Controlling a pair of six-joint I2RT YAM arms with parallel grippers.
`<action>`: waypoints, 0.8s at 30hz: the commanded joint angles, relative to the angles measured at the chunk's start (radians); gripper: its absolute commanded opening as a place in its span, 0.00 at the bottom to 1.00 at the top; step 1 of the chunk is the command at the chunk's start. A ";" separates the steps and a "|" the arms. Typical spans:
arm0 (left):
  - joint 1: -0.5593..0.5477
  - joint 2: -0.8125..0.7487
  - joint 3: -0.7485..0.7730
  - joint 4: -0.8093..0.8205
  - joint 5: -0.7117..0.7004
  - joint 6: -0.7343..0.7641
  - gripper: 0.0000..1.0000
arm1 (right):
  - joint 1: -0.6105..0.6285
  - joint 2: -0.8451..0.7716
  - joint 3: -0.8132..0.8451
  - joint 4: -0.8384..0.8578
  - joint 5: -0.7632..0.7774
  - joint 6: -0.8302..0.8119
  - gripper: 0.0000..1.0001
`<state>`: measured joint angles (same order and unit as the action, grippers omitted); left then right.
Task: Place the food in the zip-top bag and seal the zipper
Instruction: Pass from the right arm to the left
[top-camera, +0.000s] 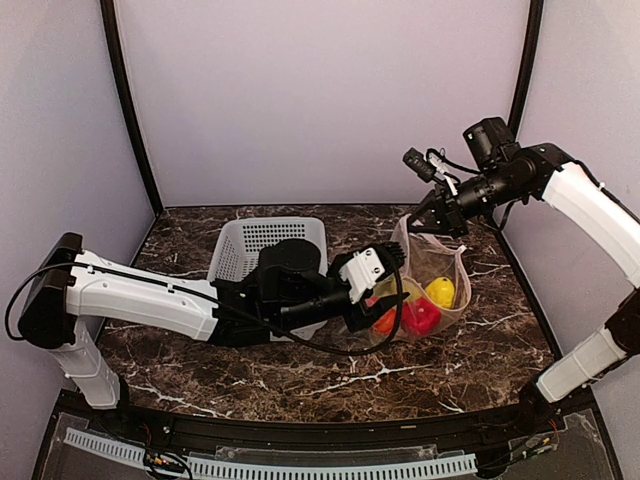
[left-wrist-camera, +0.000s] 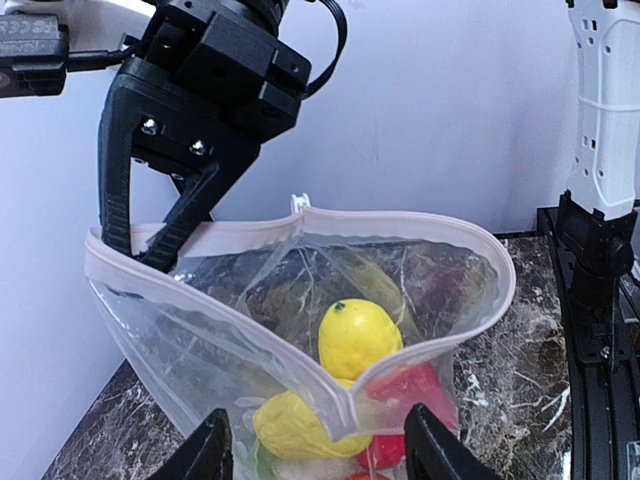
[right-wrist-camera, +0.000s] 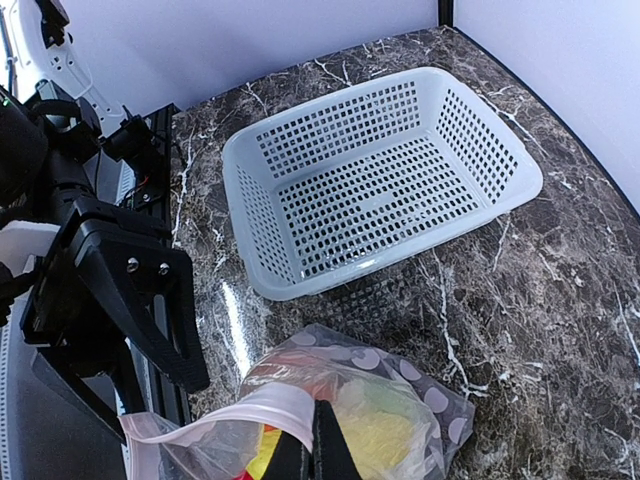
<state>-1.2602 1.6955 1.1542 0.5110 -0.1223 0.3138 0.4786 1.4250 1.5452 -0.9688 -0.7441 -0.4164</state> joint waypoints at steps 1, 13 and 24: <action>0.001 0.022 0.043 0.049 -0.059 -0.001 0.56 | 0.003 0.010 0.016 0.033 -0.021 0.016 0.00; 0.001 0.066 0.096 0.011 -0.021 0.050 0.33 | 0.002 0.020 0.029 0.036 -0.032 0.029 0.00; 0.001 0.086 0.136 -0.033 -0.064 0.040 0.29 | 0.003 0.006 0.024 0.033 -0.028 0.033 0.00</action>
<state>-1.2602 1.7878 1.2625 0.5034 -0.1558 0.3588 0.4786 1.4380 1.5490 -0.9649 -0.7628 -0.3901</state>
